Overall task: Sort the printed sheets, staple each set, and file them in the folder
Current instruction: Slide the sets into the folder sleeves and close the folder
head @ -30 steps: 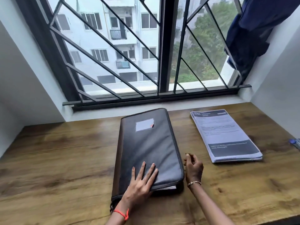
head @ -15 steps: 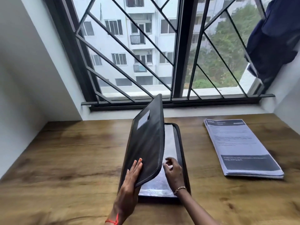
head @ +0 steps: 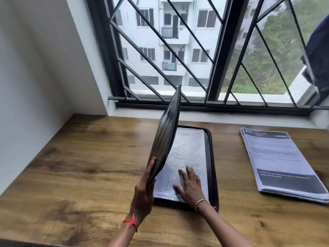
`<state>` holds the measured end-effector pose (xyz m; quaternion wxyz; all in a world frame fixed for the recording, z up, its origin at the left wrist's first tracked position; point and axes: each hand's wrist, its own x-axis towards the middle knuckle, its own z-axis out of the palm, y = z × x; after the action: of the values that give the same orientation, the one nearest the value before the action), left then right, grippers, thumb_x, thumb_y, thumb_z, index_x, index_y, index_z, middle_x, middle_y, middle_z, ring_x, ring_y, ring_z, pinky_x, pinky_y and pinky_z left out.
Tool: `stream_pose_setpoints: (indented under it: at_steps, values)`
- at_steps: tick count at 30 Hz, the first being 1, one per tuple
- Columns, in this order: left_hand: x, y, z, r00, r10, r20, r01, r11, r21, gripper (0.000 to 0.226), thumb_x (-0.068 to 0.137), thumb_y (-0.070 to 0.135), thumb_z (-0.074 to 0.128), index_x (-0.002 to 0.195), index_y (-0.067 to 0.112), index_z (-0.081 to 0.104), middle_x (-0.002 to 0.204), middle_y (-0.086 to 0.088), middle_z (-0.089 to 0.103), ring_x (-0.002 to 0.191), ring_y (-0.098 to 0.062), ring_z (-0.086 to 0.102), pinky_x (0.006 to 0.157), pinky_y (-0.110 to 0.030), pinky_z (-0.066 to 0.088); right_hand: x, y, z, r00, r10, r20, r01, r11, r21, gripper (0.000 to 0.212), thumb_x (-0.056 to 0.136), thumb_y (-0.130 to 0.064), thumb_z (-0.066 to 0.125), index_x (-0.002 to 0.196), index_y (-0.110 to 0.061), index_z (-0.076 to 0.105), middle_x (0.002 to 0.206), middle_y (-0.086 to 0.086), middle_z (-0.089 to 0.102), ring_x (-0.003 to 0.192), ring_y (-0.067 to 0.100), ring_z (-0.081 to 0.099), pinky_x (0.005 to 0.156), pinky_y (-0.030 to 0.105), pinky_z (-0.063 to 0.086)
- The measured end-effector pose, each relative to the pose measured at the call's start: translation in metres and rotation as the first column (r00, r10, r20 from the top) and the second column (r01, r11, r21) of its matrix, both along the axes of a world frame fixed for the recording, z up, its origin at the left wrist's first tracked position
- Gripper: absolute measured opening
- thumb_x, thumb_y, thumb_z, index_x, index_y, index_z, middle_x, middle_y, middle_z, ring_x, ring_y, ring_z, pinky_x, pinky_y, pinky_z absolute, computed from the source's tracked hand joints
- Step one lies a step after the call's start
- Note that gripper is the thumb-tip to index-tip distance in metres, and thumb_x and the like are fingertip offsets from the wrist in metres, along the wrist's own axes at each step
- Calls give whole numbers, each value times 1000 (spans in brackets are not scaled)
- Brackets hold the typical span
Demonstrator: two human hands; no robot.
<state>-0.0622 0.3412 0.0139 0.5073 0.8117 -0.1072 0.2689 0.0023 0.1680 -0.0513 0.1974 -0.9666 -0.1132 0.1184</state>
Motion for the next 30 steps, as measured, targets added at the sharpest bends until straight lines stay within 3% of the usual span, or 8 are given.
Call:
stream_pose_setpoints:
  at_steps: [3,5,7,11,14,18,22,30]
  values:
    - [-1,2,3,996,90,9,-89,995,-41,41,97,50,26,138,52,26,124,1,62,104,-24,56,78,-15,48,-1,0,-2,1000,3,2,-3,1000,-20,132,38,-87,-30,149,-26,6,157,6,-12,144,23,-15,115,35,-6]
    - [-1,6,-1,991,133,-3,-133,988,-82,41,96,53,26,136,50,31,119,5,65,96,-28,57,77,2,38,-2,1,-1,1000,12,10,-12,999,-38,132,39,-86,-31,149,-24,6,157,8,-12,144,24,-15,115,35,-5]
    - [-1,10,-3,982,189,-24,-190,976,-104,52,94,58,25,134,30,40,100,-23,67,85,-34,57,72,6,33,-3,1,0,1000,21,22,-20,999,-50,130,41,-85,-32,150,-23,6,157,9,-12,144,25,-15,116,35,-6]
    - [-1,18,-2,958,265,-110,-286,918,-276,96,84,73,26,111,-14,54,82,-25,62,77,-18,58,67,-3,37,-7,3,1,999,32,20,-30,997,-71,126,44,-83,-34,149,-22,0,156,9,-17,141,21,-23,113,31,-13]
    - [3,28,1,908,385,-166,-419,829,-371,83,89,62,33,121,-13,47,114,-23,59,103,-25,54,84,-6,38,-8,3,2,999,29,18,-28,996,-83,126,44,-82,-35,149,-22,0,156,9,-16,141,20,-22,110,30,-17]
    - [8,44,9,791,570,-224,-608,683,-405,47,93,22,33,124,-12,41,119,-12,50,106,-19,50,85,-1,32,-8,4,3,999,33,18,-31,993,-111,128,43,-82,-36,149,-22,1,156,9,-14,144,24,-16,115,35,-10]
    - [12,62,3,620,675,-399,-784,527,-328,37,100,12,36,124,-15,36,126,-33,49,112,-42,50,87,-30,33,-8,4,3,999,45,15,-42,989,-143,128,42,-80,-38,149,-22,1,156,9,-13,144,24,-16,116,38,-7]
    - [14,87,-20,454,676,-580,-866,488,-109,77,84,-8,43,141,-13,-8,150,-33,-6,142,-41,-2,116,-37,0,-10,4,0,998,62,33,-56,986,-158,126,44,-79,-40,149,-20,-1,156,11,-14,144,25,-16,116,38,-7]
